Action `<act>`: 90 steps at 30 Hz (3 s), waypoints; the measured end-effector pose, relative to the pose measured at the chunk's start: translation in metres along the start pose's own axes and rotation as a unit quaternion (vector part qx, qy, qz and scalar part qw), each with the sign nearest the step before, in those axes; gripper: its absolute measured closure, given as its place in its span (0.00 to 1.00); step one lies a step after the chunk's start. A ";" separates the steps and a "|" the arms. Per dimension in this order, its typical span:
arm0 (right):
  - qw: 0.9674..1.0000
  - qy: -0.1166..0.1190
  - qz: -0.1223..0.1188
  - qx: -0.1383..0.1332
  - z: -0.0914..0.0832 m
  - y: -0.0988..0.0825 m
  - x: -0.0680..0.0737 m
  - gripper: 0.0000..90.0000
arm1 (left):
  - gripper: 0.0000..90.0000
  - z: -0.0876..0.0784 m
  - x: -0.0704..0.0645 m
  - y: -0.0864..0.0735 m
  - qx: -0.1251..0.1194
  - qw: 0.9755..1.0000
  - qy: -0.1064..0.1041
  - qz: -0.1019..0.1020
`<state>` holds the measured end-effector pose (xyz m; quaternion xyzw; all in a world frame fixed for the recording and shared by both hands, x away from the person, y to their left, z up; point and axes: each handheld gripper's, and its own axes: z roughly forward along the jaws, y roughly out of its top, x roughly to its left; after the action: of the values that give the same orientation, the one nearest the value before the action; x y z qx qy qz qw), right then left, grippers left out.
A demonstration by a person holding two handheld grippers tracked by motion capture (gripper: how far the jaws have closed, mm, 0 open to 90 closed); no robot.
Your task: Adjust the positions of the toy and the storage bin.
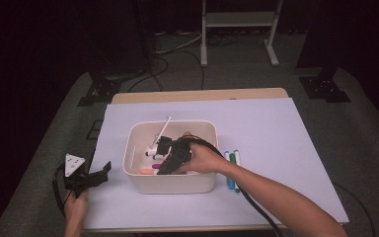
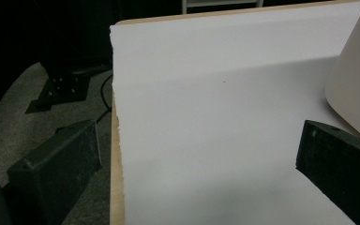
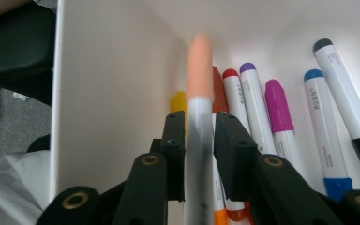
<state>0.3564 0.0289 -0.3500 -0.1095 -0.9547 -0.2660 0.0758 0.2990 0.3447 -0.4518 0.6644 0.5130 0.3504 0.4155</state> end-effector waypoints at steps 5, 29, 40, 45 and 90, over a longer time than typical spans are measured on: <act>1.000 -0.008 0.000 -0.009 -0.006 -0.001 0.001 0.77 | 0.00 0.000 0.000 0.000 0.000 1.000 0.000 0.001; 0.992 -0.060 0.034 -0.110 -0.103 -0.052 0.002 0.63 | 0.00 0.000 -0.001 0.000 0.004 1.000 0.002 0.006; 0.985 -0.077 0.070 -0.137 -0.135 -0.095 -0.004 0.56 | 0.00 0.000 -0.001 0.000 0.004 1.000 0.003 0.007; 0.982 -0.087 0.083 -0.148 -0.145 -0.111 -0.005 0.54 | 0.00 0.000 -0.001 0.000 0.004 1.000 0.004 0.008; 0.955 -0.151 0.219 -0.133 -0.085 -0.239 -0.045 0.46 | 0.00 0.000 -0.002 0.000 0.002 1.000 0.005 0.008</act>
<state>0.3470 -0.2225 -0.4048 -0.3644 -0.8633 -0.3480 -0.0285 0.2986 0.3430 -0.4519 0.6673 0.5109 0.3560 0.4086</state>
